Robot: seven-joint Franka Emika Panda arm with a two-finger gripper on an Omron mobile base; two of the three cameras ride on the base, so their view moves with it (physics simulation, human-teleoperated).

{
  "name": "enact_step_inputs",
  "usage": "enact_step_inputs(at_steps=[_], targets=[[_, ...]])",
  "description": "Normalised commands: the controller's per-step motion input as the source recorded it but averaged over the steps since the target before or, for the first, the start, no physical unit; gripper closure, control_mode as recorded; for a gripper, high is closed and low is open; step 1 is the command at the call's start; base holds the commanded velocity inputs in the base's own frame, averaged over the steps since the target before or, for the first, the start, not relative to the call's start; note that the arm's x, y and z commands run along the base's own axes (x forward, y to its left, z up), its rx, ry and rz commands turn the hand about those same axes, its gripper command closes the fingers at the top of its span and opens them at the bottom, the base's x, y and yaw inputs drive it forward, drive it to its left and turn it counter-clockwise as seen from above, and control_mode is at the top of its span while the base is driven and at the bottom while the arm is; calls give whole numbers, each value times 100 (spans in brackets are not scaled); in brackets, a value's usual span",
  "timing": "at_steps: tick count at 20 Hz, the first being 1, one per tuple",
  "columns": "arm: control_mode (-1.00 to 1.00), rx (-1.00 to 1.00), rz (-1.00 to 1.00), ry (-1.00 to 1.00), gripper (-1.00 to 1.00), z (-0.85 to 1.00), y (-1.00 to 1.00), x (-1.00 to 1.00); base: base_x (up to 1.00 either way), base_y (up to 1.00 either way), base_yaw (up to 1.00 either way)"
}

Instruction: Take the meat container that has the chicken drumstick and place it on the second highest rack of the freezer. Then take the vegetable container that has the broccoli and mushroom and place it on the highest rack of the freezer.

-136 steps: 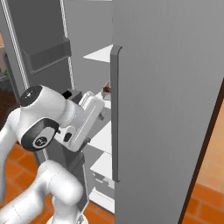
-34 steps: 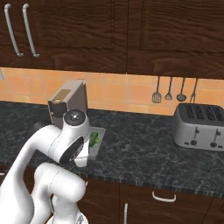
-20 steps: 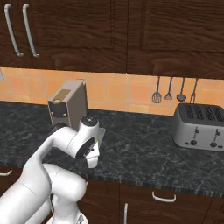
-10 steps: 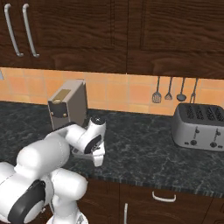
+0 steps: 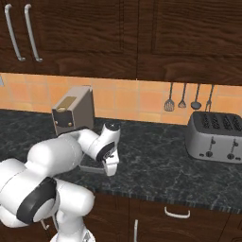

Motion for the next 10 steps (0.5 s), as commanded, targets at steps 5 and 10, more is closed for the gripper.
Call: enact_step_inputs(at_steps=[5,10], targets=[[-100,0,0,0,-100,-6,0,-18,0,0,0],[-100,-1,0,7,-100,-26,22,9,0,0,0]])
